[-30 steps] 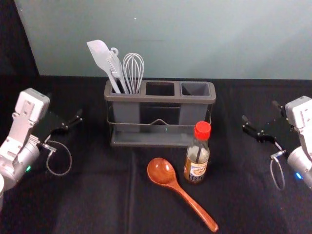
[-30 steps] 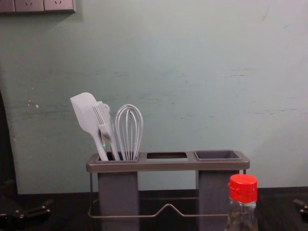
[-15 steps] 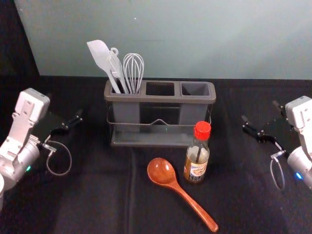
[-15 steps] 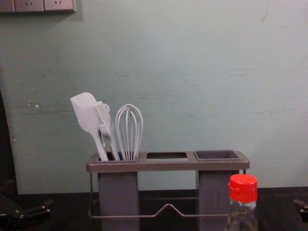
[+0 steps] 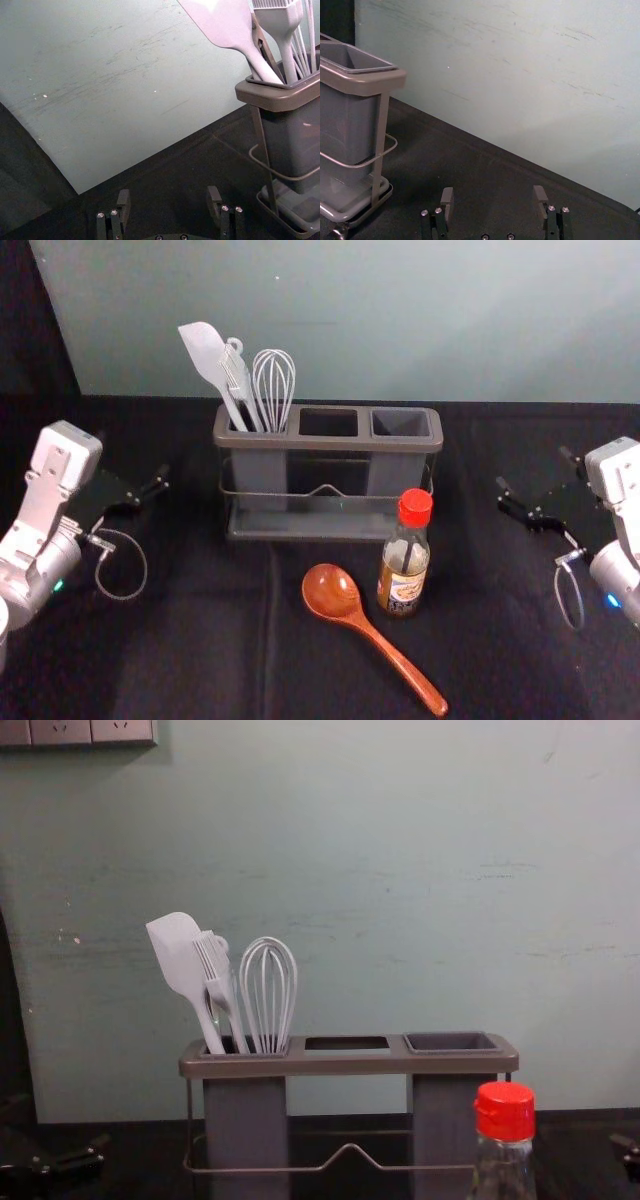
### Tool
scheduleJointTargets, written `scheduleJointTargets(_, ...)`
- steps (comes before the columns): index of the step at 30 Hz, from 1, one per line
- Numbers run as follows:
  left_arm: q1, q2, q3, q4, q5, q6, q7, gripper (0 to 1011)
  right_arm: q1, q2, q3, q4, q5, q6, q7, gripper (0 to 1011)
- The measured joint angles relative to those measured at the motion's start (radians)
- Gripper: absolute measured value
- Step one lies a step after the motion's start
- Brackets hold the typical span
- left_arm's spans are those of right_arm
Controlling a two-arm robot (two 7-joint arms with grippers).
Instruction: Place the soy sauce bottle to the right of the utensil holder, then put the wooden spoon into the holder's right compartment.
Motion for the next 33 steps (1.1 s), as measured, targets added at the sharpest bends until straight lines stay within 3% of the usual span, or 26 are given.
scheduleJointTargets(19, 0.000, 0.000, 0.000, 0.000, 0.000, 0.000, 0.000, 1005, -0.001, 0.000, 0.002, -0.001, -0.001, -0.004, 0.001, 1003)
scheduleJointTargets(29, 0.000, 0.000, 0.000, 0.000, 0.000, 0.000, 0.000, 1005, -0.072, 0.041, 0.091, -0.107, 0.030, -0.068, 0.018, 1003)
scheduleJointTargets(33, 0.000, 0.000, 0.000, 0.000, 0.000, 0.000, 0.000, 1005, -0.132, 0.067, 0.144, -0.181, 0.081, -0.084, 0.041, 1003)
